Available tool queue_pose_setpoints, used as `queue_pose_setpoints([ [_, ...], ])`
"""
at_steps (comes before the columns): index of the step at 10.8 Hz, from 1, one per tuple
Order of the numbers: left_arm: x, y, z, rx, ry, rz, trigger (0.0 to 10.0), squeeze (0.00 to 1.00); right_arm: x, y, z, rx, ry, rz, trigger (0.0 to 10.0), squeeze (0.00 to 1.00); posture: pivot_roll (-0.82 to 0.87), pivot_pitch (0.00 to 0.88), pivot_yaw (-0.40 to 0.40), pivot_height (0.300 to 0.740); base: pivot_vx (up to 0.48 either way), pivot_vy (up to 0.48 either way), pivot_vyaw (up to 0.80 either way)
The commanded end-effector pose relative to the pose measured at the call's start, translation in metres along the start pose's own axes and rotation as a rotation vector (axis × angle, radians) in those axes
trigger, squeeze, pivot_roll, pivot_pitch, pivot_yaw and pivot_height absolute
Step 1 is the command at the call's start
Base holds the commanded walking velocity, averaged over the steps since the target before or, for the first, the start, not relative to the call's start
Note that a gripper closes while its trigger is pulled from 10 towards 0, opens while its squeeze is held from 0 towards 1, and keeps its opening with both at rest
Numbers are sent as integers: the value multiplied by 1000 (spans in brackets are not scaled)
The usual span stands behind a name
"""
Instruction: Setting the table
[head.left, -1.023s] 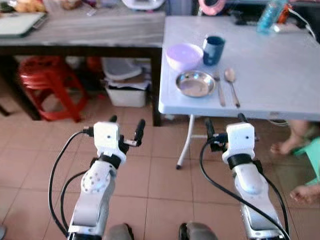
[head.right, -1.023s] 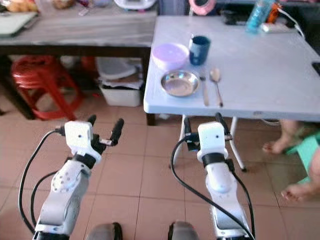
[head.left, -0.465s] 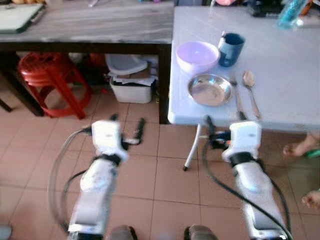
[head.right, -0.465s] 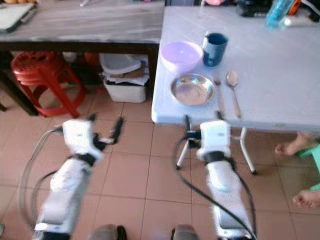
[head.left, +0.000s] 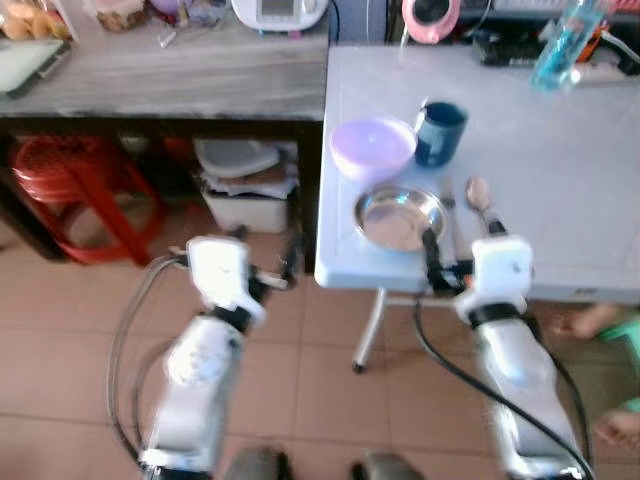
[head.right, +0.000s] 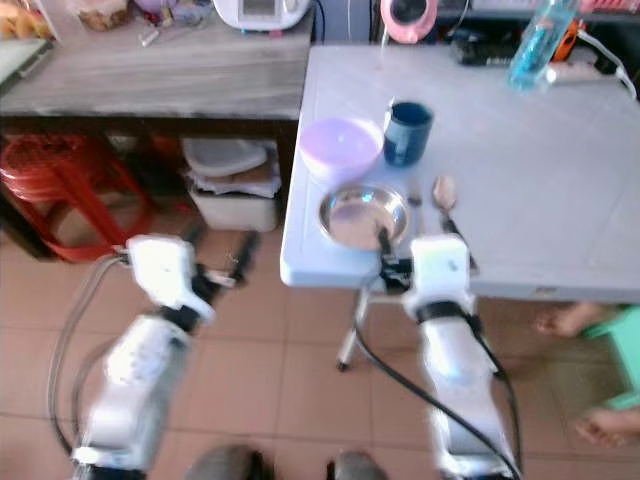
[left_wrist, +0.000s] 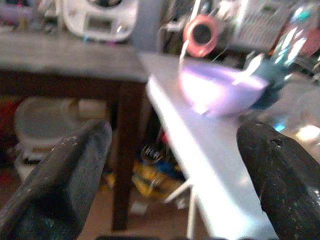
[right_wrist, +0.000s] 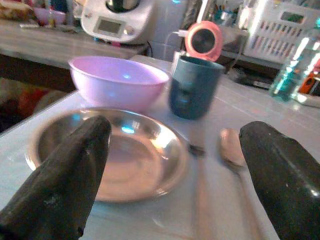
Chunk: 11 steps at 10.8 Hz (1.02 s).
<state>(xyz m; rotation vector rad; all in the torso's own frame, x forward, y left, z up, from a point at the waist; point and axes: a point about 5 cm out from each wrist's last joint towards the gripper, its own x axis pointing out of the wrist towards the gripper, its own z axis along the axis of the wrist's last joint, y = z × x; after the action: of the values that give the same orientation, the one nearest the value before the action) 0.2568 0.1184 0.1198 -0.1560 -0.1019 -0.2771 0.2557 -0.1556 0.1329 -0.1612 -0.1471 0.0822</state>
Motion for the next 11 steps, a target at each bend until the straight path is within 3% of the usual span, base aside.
queue_pose_setpoints([
  [1,1,-3,1,-3,-1,-9,10000,0,-2,-4,-3,-12,14,-5,10000,0,-65,130,17,740,0,0,0],
  [4,0,-2,2,10,0,-8,10000,0,4,-16,1,42,20,-87,10000,0,-58,149,25,740,0,0,0],
  [7,-7,2,2,30,21,-9,10000,0,17,-40,0,136,56,-175,10000,0,-45,178,41,740,0,0,0],
  [9,-11,4,4,52,33,-19,10000,0,28,-40,5,271,64,-145,10000,0,-29,202,60,740,0,0,0],
  [11,-12,4,4,57,38,-22,10000,0,32,-33,10,326,56,-92,10000,0,-24,205,63,740,0,0,0],
])
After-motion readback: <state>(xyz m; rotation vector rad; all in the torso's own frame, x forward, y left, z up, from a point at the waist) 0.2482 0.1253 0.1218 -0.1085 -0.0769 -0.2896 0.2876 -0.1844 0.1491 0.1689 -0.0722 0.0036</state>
